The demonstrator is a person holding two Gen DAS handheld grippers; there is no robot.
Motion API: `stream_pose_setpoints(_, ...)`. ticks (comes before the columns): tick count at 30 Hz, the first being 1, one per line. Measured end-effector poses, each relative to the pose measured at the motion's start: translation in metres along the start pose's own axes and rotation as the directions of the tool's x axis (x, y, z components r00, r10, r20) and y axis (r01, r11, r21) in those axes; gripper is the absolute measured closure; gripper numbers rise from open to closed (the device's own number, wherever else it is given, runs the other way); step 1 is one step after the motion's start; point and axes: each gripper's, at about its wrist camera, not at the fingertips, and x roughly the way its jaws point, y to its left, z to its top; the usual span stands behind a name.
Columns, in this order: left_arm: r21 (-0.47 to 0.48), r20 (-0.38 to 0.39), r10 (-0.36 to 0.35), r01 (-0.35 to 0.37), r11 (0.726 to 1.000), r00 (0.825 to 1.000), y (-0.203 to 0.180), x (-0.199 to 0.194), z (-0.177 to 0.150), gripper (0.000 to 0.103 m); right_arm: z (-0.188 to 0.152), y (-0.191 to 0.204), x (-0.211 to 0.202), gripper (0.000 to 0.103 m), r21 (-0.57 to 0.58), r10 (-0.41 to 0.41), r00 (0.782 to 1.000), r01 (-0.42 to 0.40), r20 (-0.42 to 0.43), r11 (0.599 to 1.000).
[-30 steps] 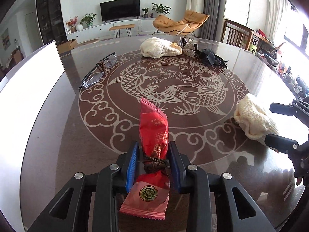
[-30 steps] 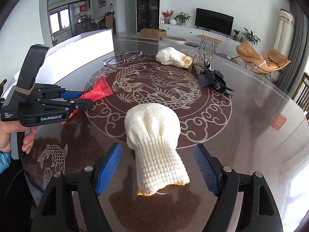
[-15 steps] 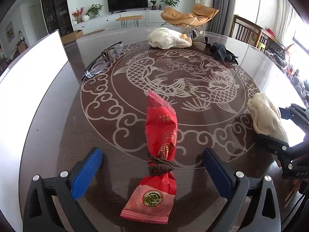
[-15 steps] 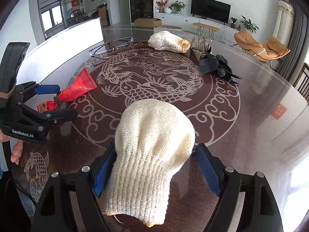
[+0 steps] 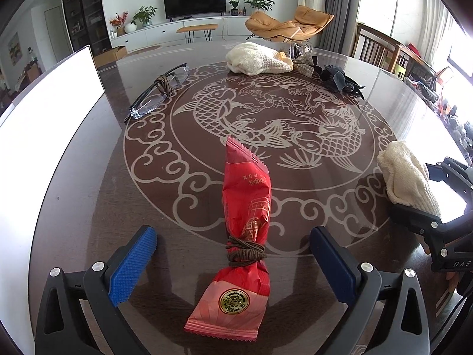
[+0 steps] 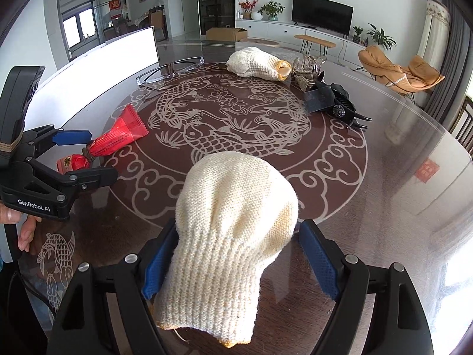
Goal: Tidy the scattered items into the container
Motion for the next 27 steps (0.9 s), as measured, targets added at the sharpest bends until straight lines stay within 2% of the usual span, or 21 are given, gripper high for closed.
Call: stream_pose_setpoints(27, -0.002, 0.005, 0.003, -0.003, 1.000, 1.000, -0.0011, -0.0045, -0.0025, 0.000, 0.0001, -0.0003, 0.0010, 0.021, 0.001, 0.003, 1.000, -0.003, 0.000, 1.000)
